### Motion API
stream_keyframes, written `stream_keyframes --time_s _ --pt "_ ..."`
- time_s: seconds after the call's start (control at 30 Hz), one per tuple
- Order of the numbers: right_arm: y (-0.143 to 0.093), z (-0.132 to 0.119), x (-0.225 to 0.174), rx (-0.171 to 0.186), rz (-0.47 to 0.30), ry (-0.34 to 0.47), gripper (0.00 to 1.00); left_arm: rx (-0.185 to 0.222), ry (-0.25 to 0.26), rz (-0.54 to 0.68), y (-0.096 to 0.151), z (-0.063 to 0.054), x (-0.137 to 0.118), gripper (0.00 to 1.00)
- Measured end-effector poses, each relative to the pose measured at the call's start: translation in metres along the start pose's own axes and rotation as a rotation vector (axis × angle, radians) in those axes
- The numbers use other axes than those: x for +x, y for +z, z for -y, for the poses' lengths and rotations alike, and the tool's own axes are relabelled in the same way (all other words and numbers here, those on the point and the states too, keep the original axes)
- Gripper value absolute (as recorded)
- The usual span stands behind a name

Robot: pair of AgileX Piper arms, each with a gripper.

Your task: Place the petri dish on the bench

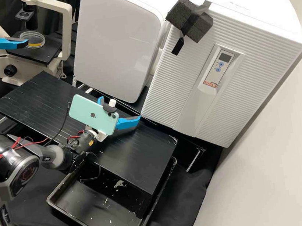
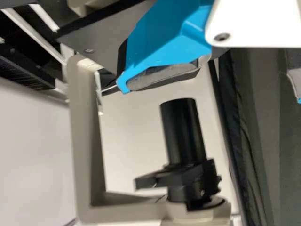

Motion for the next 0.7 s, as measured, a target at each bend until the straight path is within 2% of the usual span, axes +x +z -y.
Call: stream_keyframes --time_s 0.2,0.27,0.37,0.43,0.6,0.7 --pt "0.000 0.000 0.000 0.000 0.000 0.000 1.00 -0.014 -0.040 -0.004 -0.002 0.008 0.014 1.00" --pt "0.000 0.000 0.000 0.000 0.000 0.000 1.00 -0.037 -0.057 0.008 -0.002 0.012 0.019 1.00" --pt "0.000 0.000 0.000 0.000 0.000 0.000 1.00 -0.099 -0.113 0.031 -0.001 0.021 0.026 1.00" --pt "0.000 0.000 0.000 0.000 0.000 0.000 1.00 -0.125 -0.130 0.049 0.000 0.024 0.029 1.00" --pt "0.000 0.000 0.000 0.000 0.000 0.000 1.00 -0.149 -0.166 0.059 0.001 0.031 0.033 1.00" --pt "0.000 0.000 0.000 0.000 0.000 0.000 1.00 -0.166 -0.177 0.047 -0.002 0.031 0.034 1.00"
